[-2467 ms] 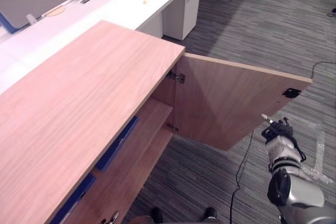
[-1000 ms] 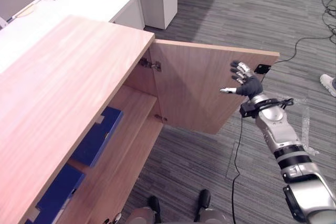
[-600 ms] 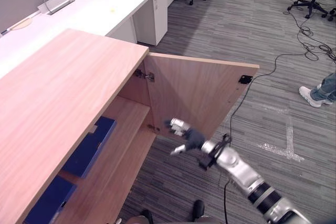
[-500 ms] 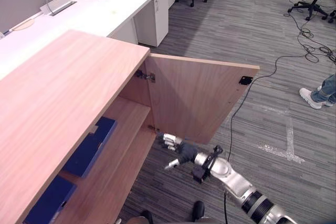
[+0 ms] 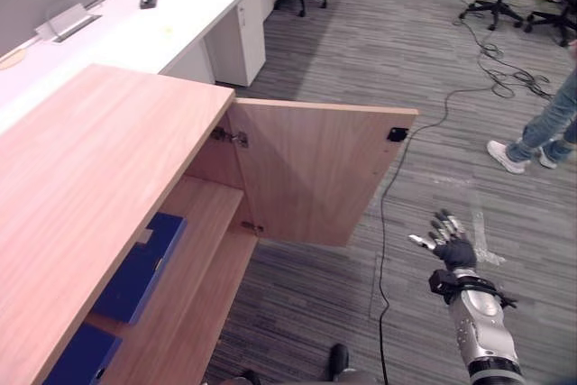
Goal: Walk over to the cabinet, pick up the folder, carry it to the office cabinet, place the folder inside the office cabinet, then close the office cabinet door
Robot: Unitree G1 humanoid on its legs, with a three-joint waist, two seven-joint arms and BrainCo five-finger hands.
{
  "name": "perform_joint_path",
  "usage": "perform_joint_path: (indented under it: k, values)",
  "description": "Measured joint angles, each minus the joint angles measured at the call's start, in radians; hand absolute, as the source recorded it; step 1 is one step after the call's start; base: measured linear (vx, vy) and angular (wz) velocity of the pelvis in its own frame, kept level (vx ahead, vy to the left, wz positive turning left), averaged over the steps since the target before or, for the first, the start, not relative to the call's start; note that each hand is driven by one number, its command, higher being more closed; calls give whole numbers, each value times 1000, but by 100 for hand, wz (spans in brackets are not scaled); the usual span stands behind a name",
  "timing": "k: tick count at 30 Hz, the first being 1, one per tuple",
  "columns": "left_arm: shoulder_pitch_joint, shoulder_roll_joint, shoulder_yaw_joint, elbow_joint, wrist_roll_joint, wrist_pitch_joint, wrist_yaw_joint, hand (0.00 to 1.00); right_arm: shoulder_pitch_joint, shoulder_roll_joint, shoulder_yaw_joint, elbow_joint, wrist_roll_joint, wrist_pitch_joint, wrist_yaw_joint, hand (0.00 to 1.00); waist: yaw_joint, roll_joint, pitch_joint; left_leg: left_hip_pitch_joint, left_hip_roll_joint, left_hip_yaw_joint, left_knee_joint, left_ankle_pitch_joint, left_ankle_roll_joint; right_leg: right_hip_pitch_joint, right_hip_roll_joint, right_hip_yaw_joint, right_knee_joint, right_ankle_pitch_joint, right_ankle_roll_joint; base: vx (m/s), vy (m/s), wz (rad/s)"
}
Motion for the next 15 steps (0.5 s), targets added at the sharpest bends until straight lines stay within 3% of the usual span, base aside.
perform_joint_path:
  k: [1,2,3,4,5,6,10,12,15]
  values:
    - [3,1,4,0,4,2,1,0,0,6,0,0,0,1,-8,0,1,-1,2,0,9,15,14,-6,4,-6,-10,-34,21,-18,-19,-98,27,-47]
    - [5,-1,7,2,7,8,8,0,1,12,-5,0,0,4,-28,0,-2,0,5,3,11,29,24,-14,7,-4,-68,-179,106,-104,-82,-62,22,-30]
    - [7,-1,8,-5,2,10,15,0,-1,18,-6,14,0,7,-44,0,0,0,1,16,24,42,34,-23,-6,14,-107,-272,140,-129,-65,-43,7,-28]
    - [8,1,9,-7,1,11,16,0,-1,20,-6,18,0,7,-45,0,1,-2,0,17,28,46,37,-24,-7,19,-107,-277,134,-129,-65,-32,-32,-39]
    - [8,3,20,-10,-8,11,17,0,-10,33,-6,35,0,9,-49,0,12,-4,0,18,50,60,58,-34,-25,32,-88,-289,93,-94,-42,-62,-105,-46]
    - [11,1,32,-7,-15,12,18,0,-21,48,-3,53,0,9,-55,0,14,-6,0,18,74,70,69,-42,-43,37,-54,-287,55,-67,-53,-66,-140,-50]
    - [12,-20,43,-4,-21,26,21,0,-22,66,7,97,0,27,-56,0,12,-2,2,17,134,76,51,-34,-85,43,30,-286,-7,-64,-61,9,-186,-29]
    - [6,-19,53,0,-34,26,26,0,-20,68,13,108,0,27,-55,0,12,0,4,14,175,68,66,-46,-103,49,74,-287,-10,-86,-92,71,-196,-16]
    - [-10,-25,46,0,-63,26,29,0,-20,67,22,108,0,27,-55,0,14,9,11,1,216,40,139,-62,-88,60,106,-290,15,-122,-114,138,-176,-1]
